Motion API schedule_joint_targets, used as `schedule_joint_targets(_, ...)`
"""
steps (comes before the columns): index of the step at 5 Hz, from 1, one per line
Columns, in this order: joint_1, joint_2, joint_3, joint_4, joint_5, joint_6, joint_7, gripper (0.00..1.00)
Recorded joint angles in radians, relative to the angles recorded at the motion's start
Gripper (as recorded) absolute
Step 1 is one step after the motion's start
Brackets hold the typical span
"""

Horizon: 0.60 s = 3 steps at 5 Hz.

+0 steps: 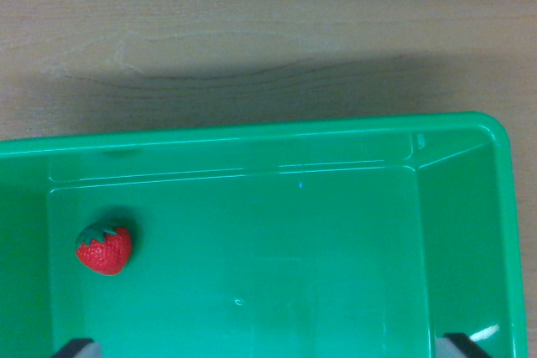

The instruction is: Pick fruit

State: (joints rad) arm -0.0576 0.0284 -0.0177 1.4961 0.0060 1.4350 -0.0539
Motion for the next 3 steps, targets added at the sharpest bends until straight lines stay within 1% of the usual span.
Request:
schedule_joint_targets(1, 0.0000, 0.000, 0.000, 0.000, 0.0000, 0.000, 0.000, 0.00)
schedule_joint_targets(2, 0.0057, 0.010, 0.003, -0.017, 0.0002, -0.028, -0.006, 0.00)
schedule_joint_targets(3, 0.0057, 0.010, 0.003, -0.017, 0.0002, -0.028, -0.006, 0.00)
